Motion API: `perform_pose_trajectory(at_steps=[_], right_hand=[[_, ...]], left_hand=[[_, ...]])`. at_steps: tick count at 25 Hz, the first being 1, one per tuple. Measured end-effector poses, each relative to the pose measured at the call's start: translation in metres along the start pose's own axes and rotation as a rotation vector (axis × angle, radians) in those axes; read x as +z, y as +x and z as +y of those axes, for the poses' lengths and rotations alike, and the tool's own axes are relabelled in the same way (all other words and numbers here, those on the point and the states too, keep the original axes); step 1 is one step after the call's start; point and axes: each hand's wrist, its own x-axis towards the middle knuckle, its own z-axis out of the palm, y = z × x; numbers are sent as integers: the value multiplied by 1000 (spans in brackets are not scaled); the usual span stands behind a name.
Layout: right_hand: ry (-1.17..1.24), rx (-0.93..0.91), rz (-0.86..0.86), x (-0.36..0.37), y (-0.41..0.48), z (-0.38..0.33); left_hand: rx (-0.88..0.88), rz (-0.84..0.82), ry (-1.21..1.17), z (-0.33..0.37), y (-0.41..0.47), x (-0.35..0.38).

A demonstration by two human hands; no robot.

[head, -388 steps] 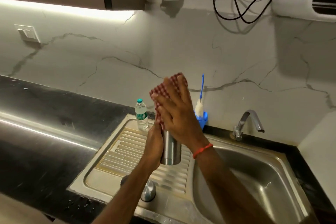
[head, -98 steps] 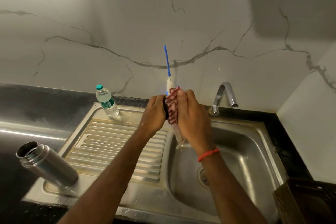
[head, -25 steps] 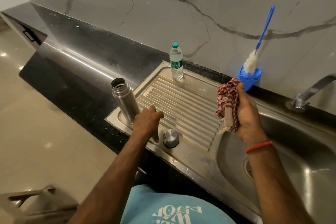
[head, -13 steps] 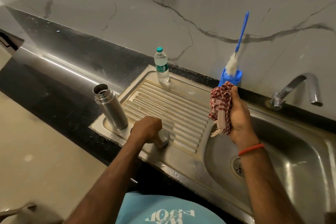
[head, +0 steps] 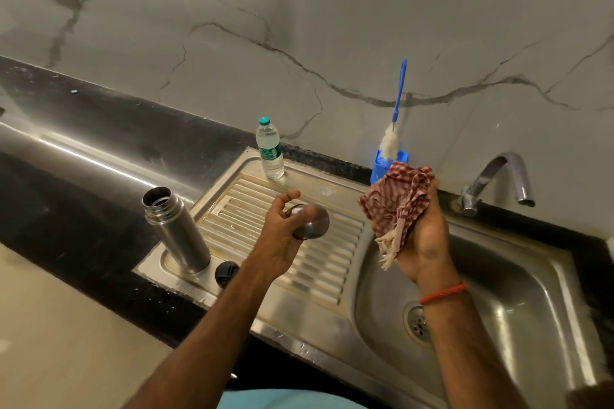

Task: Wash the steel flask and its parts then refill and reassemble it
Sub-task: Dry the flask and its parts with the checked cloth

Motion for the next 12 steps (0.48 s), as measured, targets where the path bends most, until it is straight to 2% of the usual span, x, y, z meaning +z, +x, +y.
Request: perform_pose_trajectory(at_steps=[2, 3, 4, 5, 7, 8, 10, 12], right_hand=[[-56, -174, -78, 3, -1, 4], [-164, -265, -152, 7, -1, 10], [-391, -350, -247, 13, -2, 18], [-776, -439, -339, 19, -3, 29], [-1619, -692, -381, 18, -1, 53], [-1846, -775, -357, 19, -3, 60], [-1921, -868, -253, 21, -3, 63], [-1825, -791, -58, 34, -3, 60]], left_hand=[[-17, 26, -23, 5, -5, 17], [-39, 23, -4, 7, -6, 23], [-59, -10, -11, 7, -6, 27], [-67, -56, -35, 8, -5, 31], [-49, -95, -83, 8, -5, 34], [-50, -89, -106, 6, -6, 32], [-12, -98, -115, 0, -8, 32], [83, -105, -73, -4, -12, 34]])
